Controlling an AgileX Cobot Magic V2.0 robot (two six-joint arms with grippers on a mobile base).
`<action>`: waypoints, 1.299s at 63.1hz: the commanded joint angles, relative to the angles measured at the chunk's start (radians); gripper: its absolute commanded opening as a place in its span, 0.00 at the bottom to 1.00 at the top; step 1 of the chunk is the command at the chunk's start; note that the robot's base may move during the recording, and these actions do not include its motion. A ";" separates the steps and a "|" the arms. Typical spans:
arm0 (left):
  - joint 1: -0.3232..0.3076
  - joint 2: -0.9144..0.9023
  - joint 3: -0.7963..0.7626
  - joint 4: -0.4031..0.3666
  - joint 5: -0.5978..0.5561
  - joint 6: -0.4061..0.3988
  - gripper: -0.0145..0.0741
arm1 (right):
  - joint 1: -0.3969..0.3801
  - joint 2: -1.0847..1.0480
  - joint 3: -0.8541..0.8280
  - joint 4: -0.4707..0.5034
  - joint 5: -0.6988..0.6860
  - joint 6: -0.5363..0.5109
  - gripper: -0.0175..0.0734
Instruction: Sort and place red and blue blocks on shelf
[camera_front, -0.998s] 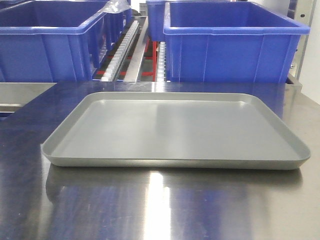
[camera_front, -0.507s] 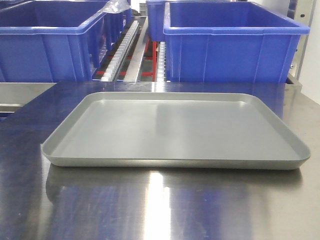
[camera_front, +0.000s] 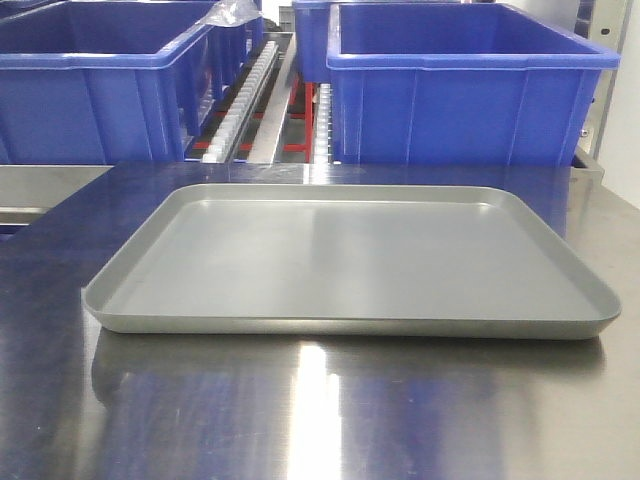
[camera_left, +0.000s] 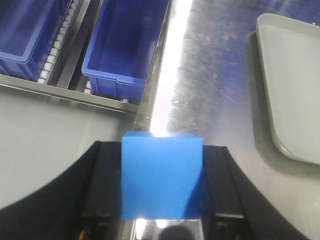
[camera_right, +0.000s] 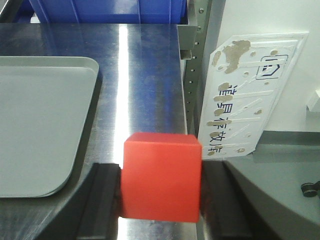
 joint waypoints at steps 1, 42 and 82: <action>0.000 0.004 -0.031 0.002 -0.080 -0.008 0.30 | -0.005 0.005 -0.029 -0.013 -0.080 -0.002 0.26; 0.000 0.004 -0.031 0.002 -0.080 -0.008 0.30 | -0.005 0.005 -0.029 -0.013 -0.080 -0.002 0.26; 0.000 0.004 -0.031 0.002 -0.080 -0.008 0.30 | -0.005 0.005 -0.029 -0.013 -0.080 -0.002 0.26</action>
